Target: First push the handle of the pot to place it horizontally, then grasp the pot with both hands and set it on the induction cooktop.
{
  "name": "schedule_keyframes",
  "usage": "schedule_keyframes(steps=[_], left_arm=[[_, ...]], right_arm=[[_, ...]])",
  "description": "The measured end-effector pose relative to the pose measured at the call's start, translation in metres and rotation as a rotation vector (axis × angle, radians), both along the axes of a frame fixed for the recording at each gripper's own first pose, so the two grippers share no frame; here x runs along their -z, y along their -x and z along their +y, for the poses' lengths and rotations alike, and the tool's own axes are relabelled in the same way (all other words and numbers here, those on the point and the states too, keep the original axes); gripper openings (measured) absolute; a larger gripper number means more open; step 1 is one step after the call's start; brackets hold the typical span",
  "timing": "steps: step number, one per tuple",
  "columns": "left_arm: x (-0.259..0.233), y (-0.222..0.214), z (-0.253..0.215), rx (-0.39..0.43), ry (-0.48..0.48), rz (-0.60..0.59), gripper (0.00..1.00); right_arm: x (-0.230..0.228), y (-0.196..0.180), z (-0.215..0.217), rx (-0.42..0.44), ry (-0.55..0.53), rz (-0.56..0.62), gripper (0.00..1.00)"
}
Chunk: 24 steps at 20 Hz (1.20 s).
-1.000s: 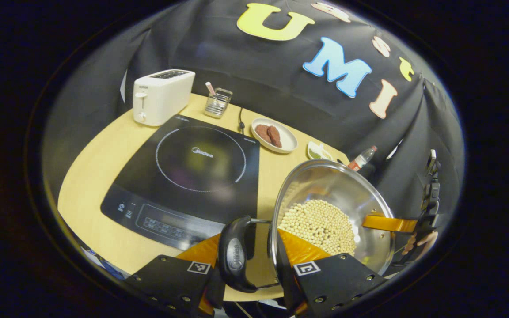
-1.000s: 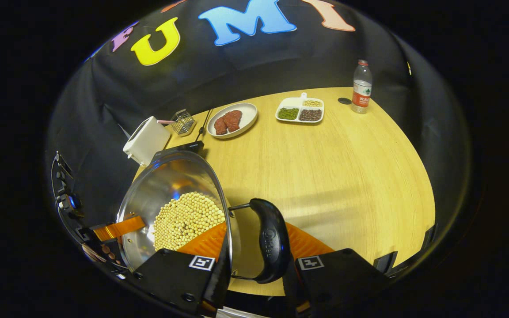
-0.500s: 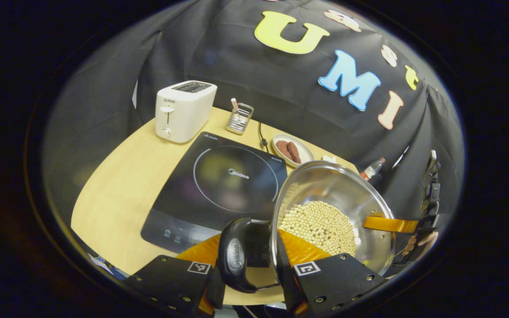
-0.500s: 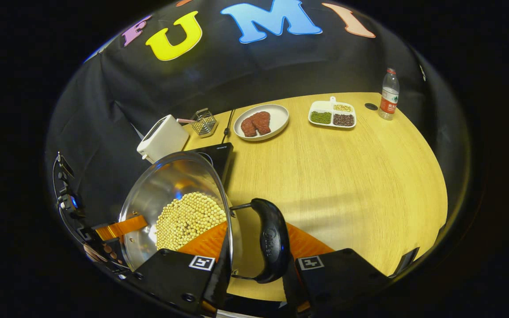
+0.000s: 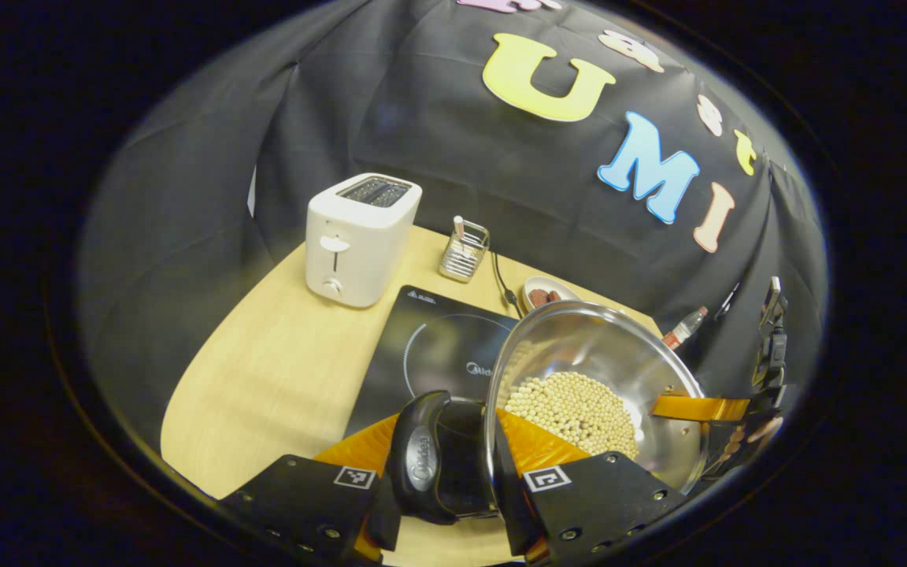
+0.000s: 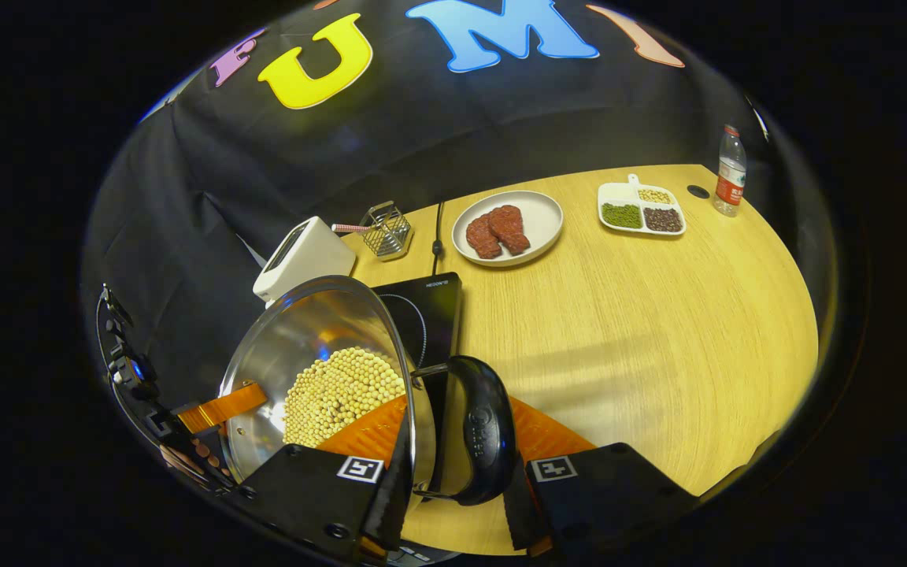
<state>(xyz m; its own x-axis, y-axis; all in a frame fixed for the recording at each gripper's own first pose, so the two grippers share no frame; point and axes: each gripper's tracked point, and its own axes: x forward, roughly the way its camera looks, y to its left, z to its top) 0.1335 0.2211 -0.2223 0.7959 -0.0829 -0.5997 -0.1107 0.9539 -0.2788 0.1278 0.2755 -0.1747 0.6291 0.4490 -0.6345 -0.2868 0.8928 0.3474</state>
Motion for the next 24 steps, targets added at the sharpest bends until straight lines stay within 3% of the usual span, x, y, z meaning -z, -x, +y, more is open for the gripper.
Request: schedule_keyframes(steps=[2, 3, 6, 11, 12, 19, 20, 21, 23, 24], left_arm=[[0.004, -0.012, 0.013, 0.0, 0.006, 0.002, 0.49], [0.007, -0.018, 0.019, 0.001, 0.008, 0.005, 0.5], [0.017, -0.039, 0.033, 0.012, 0.009, 0.011, 0.53], [0.03, -0.077, 0.051, 0.036, -0.009, 0.019, 0.55], [0.031, -0.083, 0.054, 0.037, -0.013, 0.017, 0.55], [0.054, -0.114, 0.068, 0.053, -0.037, 0.019, 0.56], [0.056, -0.116, 0.067, 0.054, -0.041, 0.02, 0.55], [0.054, -0.116, 0.067, 0.055, -0.046, 0.008, 0.53], [0.059, -0.117, 0.07, 0.061, -0.063, 0.017, 0.56], [0.059, -0.116, 0.068, 0.058, -0.058, 0.019, 0.53]], right_arm=[[-0.001, -0.012, 0.014, 0.002, 0.0, -0.003, 0.5], [0.0, -0.017, 0.02, 0.005, 0.0, -0.001, 0.53], [0.009, -0.032, 0.033, 0.018, -0.001, 0.0, 0.5], [0.023, -0.06, 0.053, 0.044, -0.01, 0.014, 0.53], [0.026, -0.066, 0.056, 0.046, -0.01, 0.015, 0.5], [0.05, -0.101, 0.069, 0.047, 0.003, 0.027, 0.54], [0.051, -0.101, 0.069, 0.052, 0.01, 0.019, 0.5], [0.052, -0.102, 0.065, 0.048, 0.027, 0.009, 0.5], [0.064, -0.106, 0.067, 0.05, 0.055, 0.013, 0.56], [0.065, -0.105, 0.067, 0.047, 0.056, 0.018, 0.53]])
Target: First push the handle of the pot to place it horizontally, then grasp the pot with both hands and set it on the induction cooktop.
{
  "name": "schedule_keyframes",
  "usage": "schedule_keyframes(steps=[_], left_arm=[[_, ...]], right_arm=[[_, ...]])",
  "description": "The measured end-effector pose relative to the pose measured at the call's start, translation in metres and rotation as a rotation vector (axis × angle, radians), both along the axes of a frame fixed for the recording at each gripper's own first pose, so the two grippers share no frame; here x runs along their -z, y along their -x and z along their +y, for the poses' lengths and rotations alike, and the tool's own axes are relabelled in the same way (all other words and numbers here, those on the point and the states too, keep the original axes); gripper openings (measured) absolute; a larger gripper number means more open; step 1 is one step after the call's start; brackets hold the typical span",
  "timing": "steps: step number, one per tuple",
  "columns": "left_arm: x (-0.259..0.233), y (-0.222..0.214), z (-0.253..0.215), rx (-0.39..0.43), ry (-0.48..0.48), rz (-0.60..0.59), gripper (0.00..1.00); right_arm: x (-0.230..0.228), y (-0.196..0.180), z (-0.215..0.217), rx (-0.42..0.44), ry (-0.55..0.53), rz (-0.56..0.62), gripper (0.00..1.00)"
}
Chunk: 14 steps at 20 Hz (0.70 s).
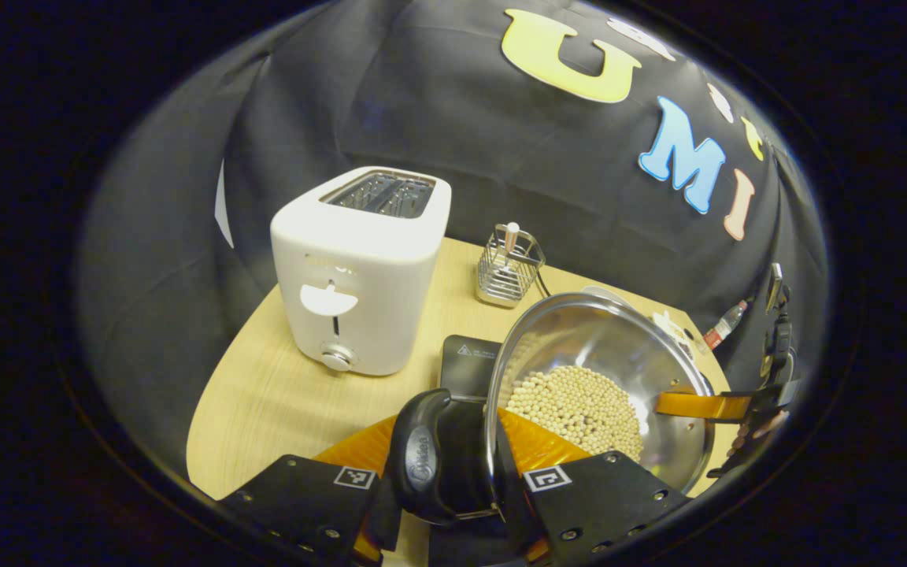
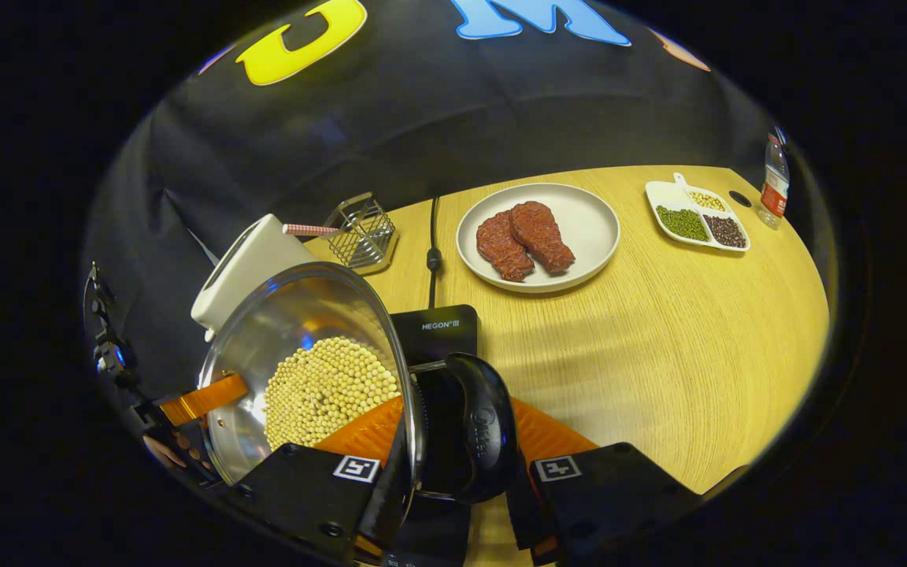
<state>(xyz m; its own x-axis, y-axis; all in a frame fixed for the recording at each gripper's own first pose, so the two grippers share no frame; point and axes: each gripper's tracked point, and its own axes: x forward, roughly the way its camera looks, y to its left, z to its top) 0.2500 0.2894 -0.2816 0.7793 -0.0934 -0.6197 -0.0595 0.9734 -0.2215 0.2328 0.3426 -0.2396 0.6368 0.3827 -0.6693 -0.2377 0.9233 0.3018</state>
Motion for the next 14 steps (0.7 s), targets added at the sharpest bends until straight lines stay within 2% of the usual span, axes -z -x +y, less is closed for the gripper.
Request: schedule_keyframes(steps=[1, 3, 4, 5, 6, 7, 8, 9, 11, 12, 13, 14], left_arm=[[0.001, 0.001, -0.001, -0.004, 0.011, 0.008, 0.56], [0.002, -0.003, -0.003, -0.019, 0.04, 0.001, 0.53], [0.007, -0.003, -0.002, -0.019, 0.034, 0.01, 0.57], [0.01, -0.002, -0.001, -0.017, 0.022, 0.019, 0.54], [0.008, 0.001, 0.001, -0.011, -0.004, 0.028, 0.55], [0.007, 0.001, 0.003, -0.003, -0.043, 0.033, 0.57], [0.005, 0.002, 0.006, 0.005, -0.09, 0.035, 0.59], [0.002, 0.003, 0.009, 0.01, -0.137, 0.036, 0.53], [-0.002, 0.005, 0.009, 0.021, -0.184, 0.027, 0.67], [-0.006, 0.006, 0.006, 0.023, -0.187, 0.022, 0.78], [-0.009, 0.006, 0.005, 0.016, -0.19, 0.012, 0.79], [-0.012, 0.007, 0.004, 0.007, -0.19, 0.006, 0.78]], right_arm=[[0.0, -0.004, 0.002, 0.0, 0.005, -0.016, 0.55], [-0.001, -0.003, 0.001, -0.022, 0.032, -0.041, 0.57], [-0.001, -0.003, 0.001, -0.032, 0.049, -0.057, 0.64], [-0.002, -0.002, 0.0, -0.042, 0.065, -0.069, 0.64], [0.001, 0.0, 0.002, -0.056, 0.077, -0.07, 0.61], [0.002, 0.003, 0.002, -0.065, 0.084, -0.066, 0.65], [0.003, 0.004, 0.0, -0.067, 0.092, -0.059, 0.75], [0.004, 0.005, -0.002, -0.061, 0.095, -0.051, 0.86], [0.001, 0.006, -0.008, -0.045, 0.104, -0.045, 0.97], [0.0, 0.006, -0.012, -0.039, 0.113, -0.053, 0.93], [-0.005, 0.006, -0.019, -0.028, 0.125, -0.064, 0.93], [-0.008, 0.006, -0.023, -0.018, 0.127, -0.068, 0.98]])
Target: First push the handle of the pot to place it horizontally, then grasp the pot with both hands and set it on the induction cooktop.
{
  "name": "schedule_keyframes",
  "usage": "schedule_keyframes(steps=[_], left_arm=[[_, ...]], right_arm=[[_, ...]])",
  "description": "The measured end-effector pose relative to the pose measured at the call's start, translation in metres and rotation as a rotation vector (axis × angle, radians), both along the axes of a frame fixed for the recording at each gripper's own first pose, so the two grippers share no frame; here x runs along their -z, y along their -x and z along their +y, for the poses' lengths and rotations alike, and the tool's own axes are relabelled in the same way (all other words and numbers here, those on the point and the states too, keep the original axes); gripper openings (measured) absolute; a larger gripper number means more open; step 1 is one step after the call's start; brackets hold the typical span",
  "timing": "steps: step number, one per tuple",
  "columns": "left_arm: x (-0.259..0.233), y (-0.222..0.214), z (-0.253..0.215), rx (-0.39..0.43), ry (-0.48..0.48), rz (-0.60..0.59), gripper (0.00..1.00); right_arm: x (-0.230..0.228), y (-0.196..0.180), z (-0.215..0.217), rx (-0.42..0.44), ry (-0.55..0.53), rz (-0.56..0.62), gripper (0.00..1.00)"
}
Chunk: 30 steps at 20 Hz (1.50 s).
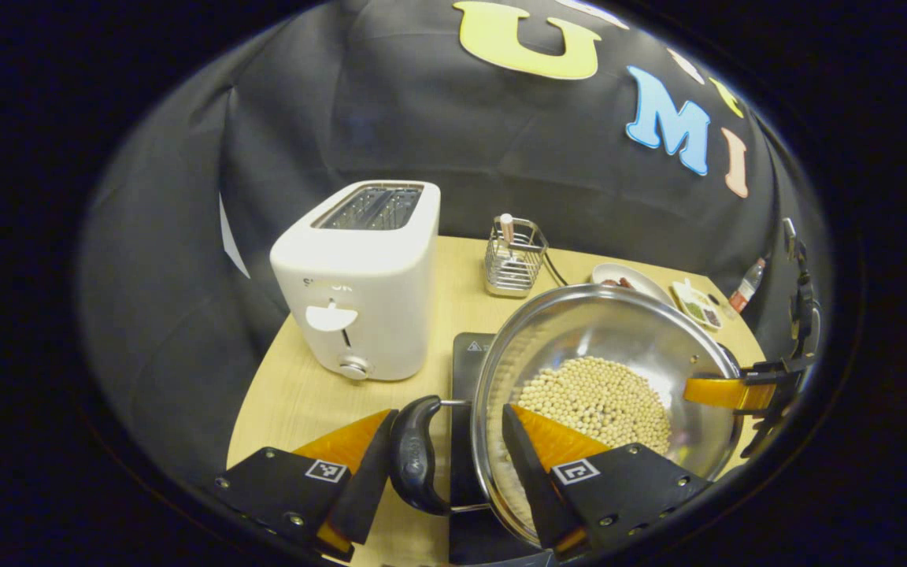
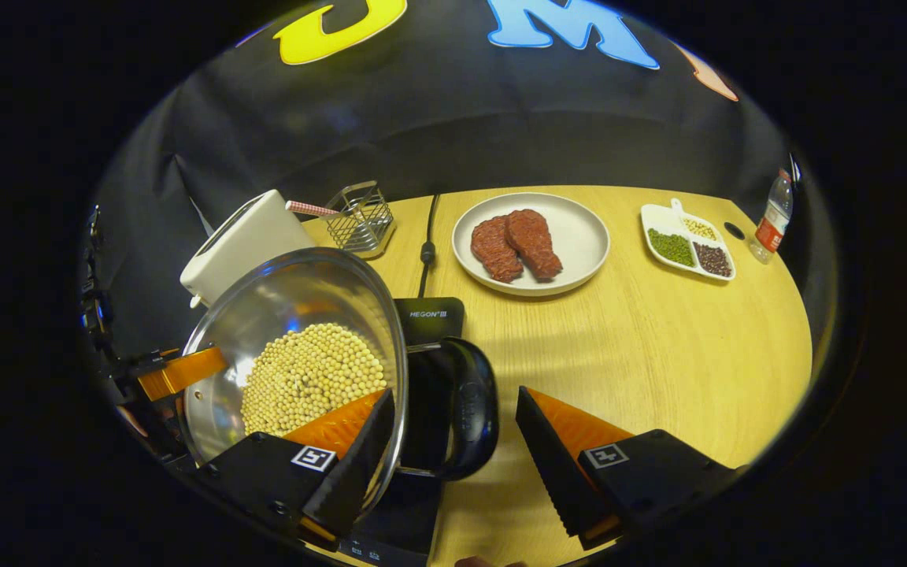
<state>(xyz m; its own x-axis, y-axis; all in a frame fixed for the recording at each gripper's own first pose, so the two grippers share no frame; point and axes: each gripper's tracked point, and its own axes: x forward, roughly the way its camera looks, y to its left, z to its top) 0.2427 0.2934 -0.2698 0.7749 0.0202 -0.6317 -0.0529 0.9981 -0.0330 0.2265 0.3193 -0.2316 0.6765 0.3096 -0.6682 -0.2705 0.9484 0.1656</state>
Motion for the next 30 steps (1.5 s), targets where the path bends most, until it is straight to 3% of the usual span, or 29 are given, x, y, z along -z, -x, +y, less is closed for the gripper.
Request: schedule_keyframes(steps=[5, 6, 7, 10, 13, 19, 25, 30], left_arm=[[-0.015, 0.021, 0.006, -0.104, -0.016, -0.006, 0.79], [-0.021, 0.025, 0.004, -0.113, -0.005, -0.019, 0.79], [-0.026, 0.03, 0.005, -0.123, -0.01, -0.029, 0.79], [-0.052, 0.047, 0.013, -0.166, -0.087, -0.079, 0.78], [-0.094, 0.062, 0.002, -0.192, -0.132, -0.2, 0.79], [-0.17, 0.083, -0.074, -0.158, -0.164, -0.373, 0.78], [-0.257, 0.11, -0.177, -0.136, -0.241, -0.576, 0.75], [-0.281, 0.149, -0.27, -0.152, -0.131, -0.641, 0.76]], right_arm=[[-0.02, 0.018, -0.007, 0.001, -0.021, 0.006, 1.0], [-0.025, 0.023, -0.007, -0.007, -0.029, 0.001, 0.94], [-0.032, 0.029, -0.008, -0.018, -0.04, -0.004, 0.98], [-0.061, 0.044, -0.018, -0.044, -0.039, -0.081, 0.98], [-0.092, 0.055, -0.043, -0.031, -0.032, -0.169, 0.98], [-0.157, 0.054, -0.117, 0.05, 0.014, -0.401, 0.98], [-0.204, 0.068, -0.194, 0.077, -0.025, -0.526, 0.98], [-0.225, 0.093, -0.279, 0.076, 0.029, -0.629, 0.98]])
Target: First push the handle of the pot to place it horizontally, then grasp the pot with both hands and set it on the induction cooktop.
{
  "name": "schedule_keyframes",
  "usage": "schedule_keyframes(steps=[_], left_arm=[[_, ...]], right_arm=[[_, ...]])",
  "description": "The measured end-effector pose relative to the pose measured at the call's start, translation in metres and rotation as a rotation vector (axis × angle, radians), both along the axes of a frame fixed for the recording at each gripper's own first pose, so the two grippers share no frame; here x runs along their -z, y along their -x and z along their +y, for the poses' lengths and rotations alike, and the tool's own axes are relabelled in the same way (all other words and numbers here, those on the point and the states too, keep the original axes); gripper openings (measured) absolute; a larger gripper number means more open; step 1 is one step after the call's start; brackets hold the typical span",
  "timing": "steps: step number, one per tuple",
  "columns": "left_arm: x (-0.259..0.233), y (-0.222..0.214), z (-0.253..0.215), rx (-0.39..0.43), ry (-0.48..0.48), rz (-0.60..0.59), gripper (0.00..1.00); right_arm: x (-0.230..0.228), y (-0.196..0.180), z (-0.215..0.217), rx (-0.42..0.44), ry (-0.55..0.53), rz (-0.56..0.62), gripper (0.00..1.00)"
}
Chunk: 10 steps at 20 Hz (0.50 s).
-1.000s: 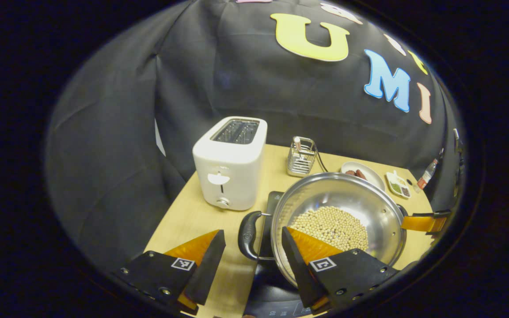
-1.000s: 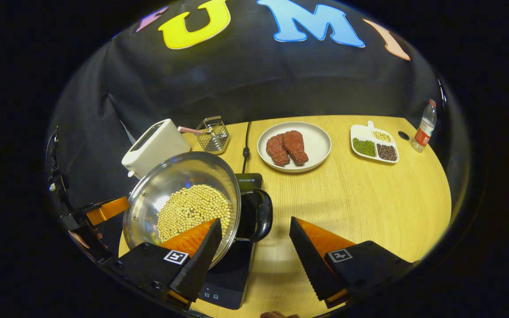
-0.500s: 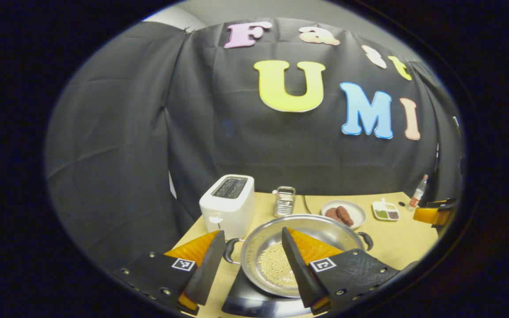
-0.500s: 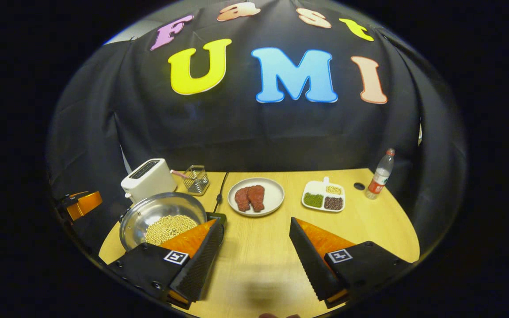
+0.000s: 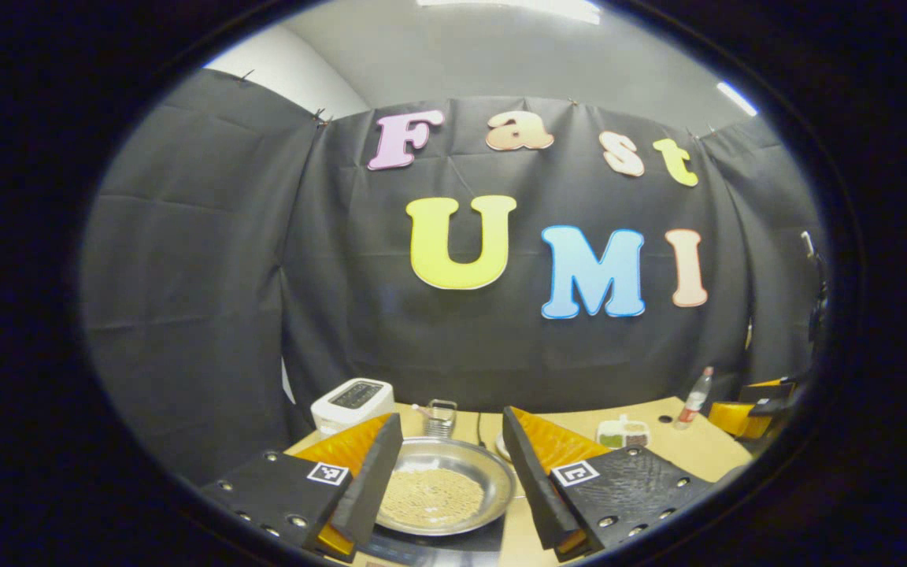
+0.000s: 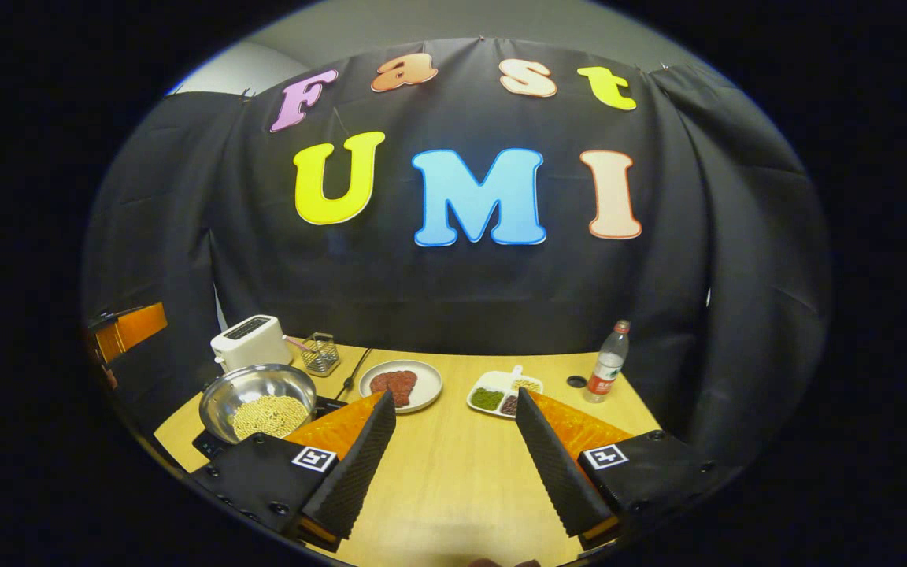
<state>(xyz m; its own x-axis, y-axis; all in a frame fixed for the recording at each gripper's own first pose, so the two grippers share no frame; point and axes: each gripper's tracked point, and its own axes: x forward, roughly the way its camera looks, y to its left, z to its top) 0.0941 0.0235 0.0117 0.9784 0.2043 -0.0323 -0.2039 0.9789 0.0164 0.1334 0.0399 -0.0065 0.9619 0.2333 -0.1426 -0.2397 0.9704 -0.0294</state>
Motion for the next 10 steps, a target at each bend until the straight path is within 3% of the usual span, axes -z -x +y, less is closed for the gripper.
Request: schedule_keyframes(steps=[9, 10], left_arm=[[-0.013, 0.048, -0.109, 0.008, 0.064, -0.066, 0.78], [-0.014, 0.053, -0.116, -0.007, 0.062, -0.062, 0.83]], right_arm=[[-0.028, 0.049, -0.122, 0.089, -0.049, -0.184, 0.98], [-0.024, 0.055, -0.13, 0.086, -0.052, -0.178, 0.98]])
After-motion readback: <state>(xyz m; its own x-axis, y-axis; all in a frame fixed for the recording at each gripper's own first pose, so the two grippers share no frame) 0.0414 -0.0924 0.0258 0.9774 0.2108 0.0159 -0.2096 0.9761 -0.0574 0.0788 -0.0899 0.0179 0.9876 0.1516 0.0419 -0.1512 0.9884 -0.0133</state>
